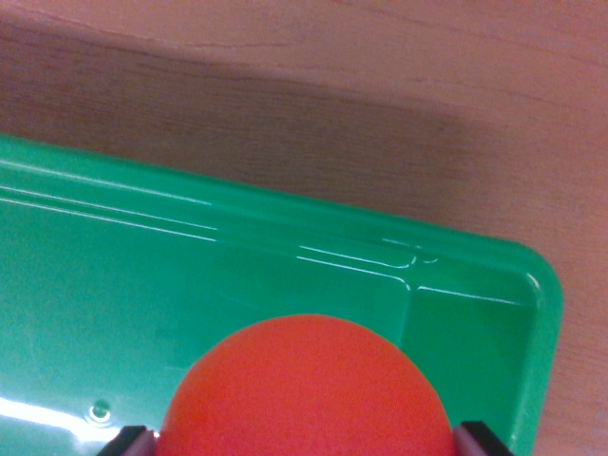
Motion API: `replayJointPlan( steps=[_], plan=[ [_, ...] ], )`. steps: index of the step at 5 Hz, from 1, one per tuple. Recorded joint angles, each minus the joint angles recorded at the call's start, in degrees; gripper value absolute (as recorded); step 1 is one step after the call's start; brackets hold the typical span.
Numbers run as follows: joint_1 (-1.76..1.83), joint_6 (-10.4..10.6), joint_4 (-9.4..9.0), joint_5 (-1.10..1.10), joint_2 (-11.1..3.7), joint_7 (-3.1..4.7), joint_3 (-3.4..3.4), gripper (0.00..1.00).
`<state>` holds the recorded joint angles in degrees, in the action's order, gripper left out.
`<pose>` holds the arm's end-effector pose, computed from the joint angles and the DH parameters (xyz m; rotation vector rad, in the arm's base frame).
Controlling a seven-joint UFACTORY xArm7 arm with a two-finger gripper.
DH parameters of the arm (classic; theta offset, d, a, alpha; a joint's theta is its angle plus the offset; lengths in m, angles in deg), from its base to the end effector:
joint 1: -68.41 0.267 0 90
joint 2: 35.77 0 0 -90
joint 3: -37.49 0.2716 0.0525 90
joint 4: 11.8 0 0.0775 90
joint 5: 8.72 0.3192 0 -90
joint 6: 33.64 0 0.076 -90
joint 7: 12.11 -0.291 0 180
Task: Pick fruit
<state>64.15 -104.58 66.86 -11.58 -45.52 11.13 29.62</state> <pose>0.4756 -0.1158 0.1911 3.0666 0.3272 -0.0828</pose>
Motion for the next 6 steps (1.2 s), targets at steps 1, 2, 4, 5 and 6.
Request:
replayJointPlan(
  steps=[1, 2, 4, 5, 6],
  plan=[
    [0.0, 0.0, 0.0, 0.0, 0.0, 0.0, 0.0, 1.0],
    [0.06, -2.04, 1.17, -0.07, 0.87, 0.05, -0.04, 1.0],
    [0.1, -3.79, 2.18, -0.13, 1.62, 0.09, -0.07, 1.0],
    [0.1, -3.79, 2.18, -0.13, 1.62, 0.09, -0.07, 1.0],
    [0.14, -5.11, 2.94, -0.18, 2.19, 0.12, -0.1, 1.0]
  ],
)
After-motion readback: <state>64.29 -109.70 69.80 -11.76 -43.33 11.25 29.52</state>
